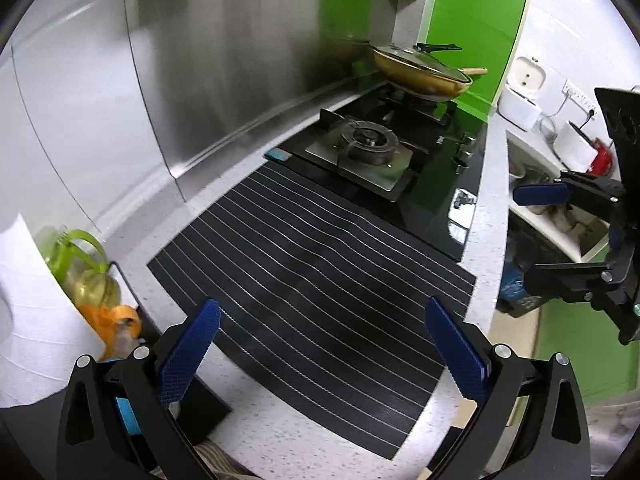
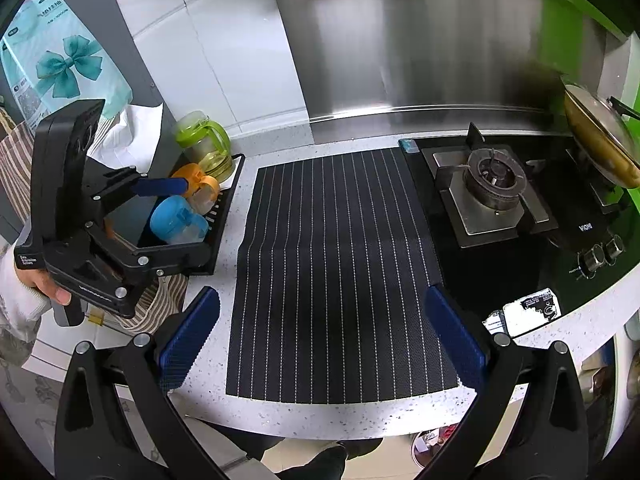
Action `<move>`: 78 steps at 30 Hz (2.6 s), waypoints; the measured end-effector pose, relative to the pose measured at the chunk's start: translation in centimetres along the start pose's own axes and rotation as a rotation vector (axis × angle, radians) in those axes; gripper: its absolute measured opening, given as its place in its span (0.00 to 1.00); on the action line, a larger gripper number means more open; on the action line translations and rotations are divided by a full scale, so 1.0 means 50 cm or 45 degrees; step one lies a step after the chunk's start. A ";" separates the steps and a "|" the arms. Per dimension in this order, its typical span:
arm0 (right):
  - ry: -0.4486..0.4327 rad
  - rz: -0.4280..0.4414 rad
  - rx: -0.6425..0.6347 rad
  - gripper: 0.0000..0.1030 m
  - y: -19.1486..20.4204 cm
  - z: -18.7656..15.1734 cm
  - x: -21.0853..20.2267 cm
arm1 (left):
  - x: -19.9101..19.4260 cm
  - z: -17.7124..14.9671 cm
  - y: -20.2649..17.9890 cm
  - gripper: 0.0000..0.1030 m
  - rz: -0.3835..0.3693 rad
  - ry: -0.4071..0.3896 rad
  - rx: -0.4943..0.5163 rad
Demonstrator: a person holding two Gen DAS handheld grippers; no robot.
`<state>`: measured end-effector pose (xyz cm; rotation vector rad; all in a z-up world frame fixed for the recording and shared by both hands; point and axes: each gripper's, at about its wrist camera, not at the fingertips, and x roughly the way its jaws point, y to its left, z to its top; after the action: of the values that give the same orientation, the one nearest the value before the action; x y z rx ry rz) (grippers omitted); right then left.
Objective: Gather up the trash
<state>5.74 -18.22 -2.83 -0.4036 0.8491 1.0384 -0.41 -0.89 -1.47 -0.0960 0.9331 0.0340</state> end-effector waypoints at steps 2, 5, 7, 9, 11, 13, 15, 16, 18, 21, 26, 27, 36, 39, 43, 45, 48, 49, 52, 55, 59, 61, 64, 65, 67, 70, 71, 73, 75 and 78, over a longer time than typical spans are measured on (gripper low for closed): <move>0.000 0.004 0.002 0.97 0.000 0.000 0.001 | -0.003 0.000 0.002 0.95 -0.008 -0.013 -0.018; -0.002 0.006 0.003 0.97 -0.002 0.001 0.002 | -0.003 0.001 0.008 0.95 -0.041 -0.012 -0.052; -0.003 0.008 0.005 0.97 -0.003 0.003 0.003 | -0.002 0.002 0.010 0.95 -0.057 -0.011 -0.062; -0.003 0.006 0.004 0.97 -0.004 0.005 0.003 | -0.003 0.002 0.013 0.95 -0.082 -0.013 -0.078; -0.003 0.007 0.002 0.97 -0.004 0.005 0.003 | -0.003 0.004 0.014 0.95 -0.078 -0.014 -0.078; -0.001 0.008 -0.001 0.97 -0.004 0.006 0.004 | -0.001 0.004 0.014 0.95 -0.075 -0.010 -0.077; 0.001 0.011 -0.005 0.97 -0.004 0.008 0.005 | -0.001 0.004 0.014 0.95 -0.077 -0.008 -0.073; 0.001 0.011 -0.007 0.97 -0.004 0.009 0.005 | -0.001 0.004 0.015 0.95 -0.077 -0.006 -0.073; 0.003 0.012 -0.007 0.97 -0.005 0.010 0.008 | -0.001 0.003 0.015 0.95 -0.076 -0.003 -0.073; 0.004 0.010 -0.010 0.97 -0.004 0.012 0.009 | 0.001 0.003 0.016 0.95 -0.071 0.004 -0.076; 0.005 0.009 -0.011 0.97 -0.004 0.011 0.010 | 0.005 0.004 0.019 0.95 -0.069 0.016 -0.079; 0.005 0.009 -0.010 0.97 -0.005 0.011 0.010 | 0.006 0.004 0.020 0.95 -0.069 0.019 -0.079; 0.007 0.010 -0.007 0.97 -0.008 0.011 0.010 | 0.009 0.002 0.019 0.95 -0.069 0.022 -0.077; 0.007 0.011 -0.009 0.97 -0.008 0.010 0.010 | 0.008 0.002 0.018 0.95 -0.070 0.022 -0.078; 0.008 0.011 -0.005 0.97 -0.011 0.009 0.010 | 0.008 0.002 0.018 0.95 -0.068 0.022 -0.078; 0.007 0.010 -0.004 0.97 -0.012 0.008 0.010 | 0.008 0.002 0.018 0.95 -0.071 0.021 -0.078; 0.007 0.011 -0.004 0.97 -0.012 0.008 0.010 | 0.008 0.001 0.018 0.95 -0.070 0.021 -0.079; 0.008 0.010 -0.004 0.97 -0.012 0.008 0.010 | 0.008 0.002 0.017 0.95 -0.071 0.022 -0.079; 0.007 0.010 -0.004 0.97 -0.012 0.008 0.010 | 0.009 0.001 0.016 0.95 -0.070 0.022 -0.077; 0.007 0.010 -0.002 0.97 -0.012 0.008 0.010 | 0.010 0.001 0.017 0.95 -0.070 0.022 -0.076; 0.007 0.011 -0.003 0.97 -0.012 0.007 0.010 | 0.009 0.000 0.017 0.95 -0.070 0.023 -0.077; 0.007 0.011 -0.003 0.97 -0.012 0.007 0.010 | 0.010 -0.001 0.017 0.95 -0.070 0.024 -0.076; 0.007 0.012 -0.003 0.97 -0.012 0.007 0.010 | 0.010 0.001 0.016 0.95 -0.070 0.023 -0.076; 0.007 0.011 -0.001 0.97 -0.012 0.007 0.010 | 0.010 0.000 0.016 0.95 -0.069 0.023 -0.077; 0.007 0.011 -0.002 0.97 -0.012 0.007 0.010 | 0.009 0.000 0.015 0.95 -0.068 0.024 -0.077; 0.007 0.012 -0.001 0.97 -0.012 0.007 0.009 | 0.009 0.001 0.015 0.95 -0.069 0.024 -0.077; 0.006 0.011 0.001 0.97 -0.013 0.007 0.010 | 0.009 0.001 0.015 0.95 -0.068 0.025 -0.078; 0.006 0.011 0.003 0.97 -0.014 0.007 0.010 | 0.013 0.001 0.017 0.95 -0.069 0.027 -0.076; 0.006 0.010 0.002 0.97 -0.014 0.007 0.010 | 0.015 0.001 0.018 0.95 -0.069 0.029 -0.074; 0.005 0.011 0.004 0.97 -0.014 0.007 0.010 | 0.018 0.000 0.022 0.95 -0.073 0.033 -0.071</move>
<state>6.61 -18.00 -3.07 -0.4001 0.8567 1.0443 0.07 0.20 -2.28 -0.1752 0.9549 0.0055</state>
